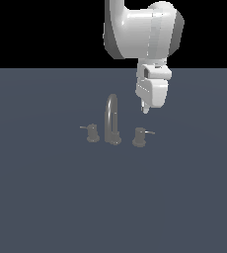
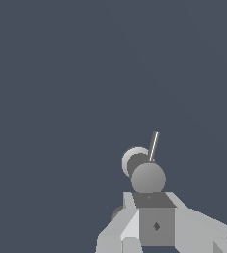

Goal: Turn on the faucet by rotating a designated handle.

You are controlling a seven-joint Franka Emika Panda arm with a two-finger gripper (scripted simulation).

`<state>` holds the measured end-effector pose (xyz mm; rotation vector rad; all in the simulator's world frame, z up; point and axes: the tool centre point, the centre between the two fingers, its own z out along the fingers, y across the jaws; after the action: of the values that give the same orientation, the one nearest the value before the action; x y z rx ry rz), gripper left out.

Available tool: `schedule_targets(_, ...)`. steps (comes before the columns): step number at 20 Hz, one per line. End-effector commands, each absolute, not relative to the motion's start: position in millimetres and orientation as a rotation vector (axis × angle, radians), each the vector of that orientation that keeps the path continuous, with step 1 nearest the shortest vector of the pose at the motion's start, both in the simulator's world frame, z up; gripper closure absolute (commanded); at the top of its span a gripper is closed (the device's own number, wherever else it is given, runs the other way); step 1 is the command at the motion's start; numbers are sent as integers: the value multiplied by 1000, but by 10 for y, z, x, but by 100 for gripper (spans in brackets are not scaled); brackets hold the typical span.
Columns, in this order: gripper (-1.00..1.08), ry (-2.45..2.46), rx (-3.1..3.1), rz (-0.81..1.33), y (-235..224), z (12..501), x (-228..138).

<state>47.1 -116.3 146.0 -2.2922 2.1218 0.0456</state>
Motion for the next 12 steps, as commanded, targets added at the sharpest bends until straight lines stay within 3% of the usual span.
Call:
schedule_targets(1, 108, 2199, -2225, 33, -1225, 1239, 525)
schedule_targets(12, 108, 2376, -2054, 3, -1377, 673, 603)
